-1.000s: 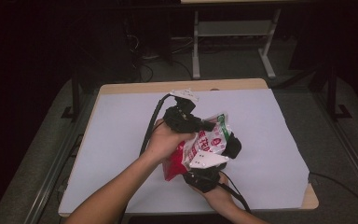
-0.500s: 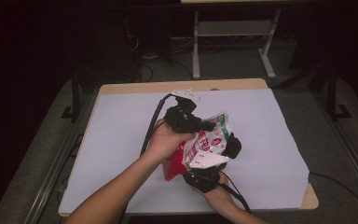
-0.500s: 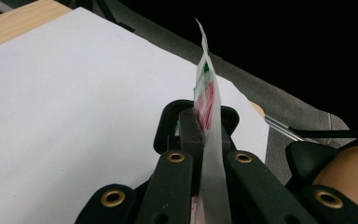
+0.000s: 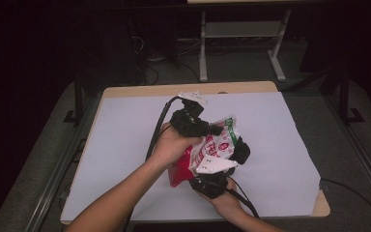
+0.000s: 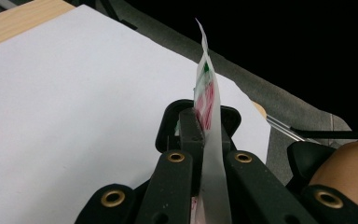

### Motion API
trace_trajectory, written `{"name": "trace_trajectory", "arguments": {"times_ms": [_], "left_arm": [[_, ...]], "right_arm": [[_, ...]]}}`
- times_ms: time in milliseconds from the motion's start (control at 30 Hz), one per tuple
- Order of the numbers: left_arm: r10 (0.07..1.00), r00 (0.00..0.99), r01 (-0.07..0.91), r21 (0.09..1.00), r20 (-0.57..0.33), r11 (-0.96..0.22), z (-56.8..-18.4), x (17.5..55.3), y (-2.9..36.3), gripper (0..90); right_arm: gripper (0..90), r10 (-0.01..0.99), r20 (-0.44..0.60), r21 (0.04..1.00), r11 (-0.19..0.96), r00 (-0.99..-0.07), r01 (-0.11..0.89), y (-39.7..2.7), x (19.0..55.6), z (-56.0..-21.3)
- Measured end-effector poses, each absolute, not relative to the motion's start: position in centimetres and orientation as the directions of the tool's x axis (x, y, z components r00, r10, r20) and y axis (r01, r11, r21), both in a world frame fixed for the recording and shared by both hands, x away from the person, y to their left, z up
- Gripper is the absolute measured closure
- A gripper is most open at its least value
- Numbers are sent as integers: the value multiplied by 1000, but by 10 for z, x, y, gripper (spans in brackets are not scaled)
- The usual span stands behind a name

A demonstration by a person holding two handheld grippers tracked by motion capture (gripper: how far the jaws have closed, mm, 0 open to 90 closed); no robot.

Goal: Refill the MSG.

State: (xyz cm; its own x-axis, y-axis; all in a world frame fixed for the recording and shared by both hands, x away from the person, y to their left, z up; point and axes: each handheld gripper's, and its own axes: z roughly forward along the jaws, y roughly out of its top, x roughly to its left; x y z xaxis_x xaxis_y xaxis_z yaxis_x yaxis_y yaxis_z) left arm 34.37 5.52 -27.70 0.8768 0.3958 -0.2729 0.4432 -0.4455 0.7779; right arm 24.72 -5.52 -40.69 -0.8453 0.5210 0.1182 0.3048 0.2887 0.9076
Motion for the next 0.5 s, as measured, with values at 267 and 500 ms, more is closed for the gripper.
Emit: {"name": "trace_trajectory", "arguments": {"times_ms": [267,500], "left_arm": [[405,872,453,769,-276,-451,-277,344,55,900],[404,874,450,766,-270,-460,-277,344,56,900]], "right_arm": [[900,517,126,910,279,-847,306,-54,248,-407],[900,515,127,912,276,-848,304,-52,248,-408]]}}
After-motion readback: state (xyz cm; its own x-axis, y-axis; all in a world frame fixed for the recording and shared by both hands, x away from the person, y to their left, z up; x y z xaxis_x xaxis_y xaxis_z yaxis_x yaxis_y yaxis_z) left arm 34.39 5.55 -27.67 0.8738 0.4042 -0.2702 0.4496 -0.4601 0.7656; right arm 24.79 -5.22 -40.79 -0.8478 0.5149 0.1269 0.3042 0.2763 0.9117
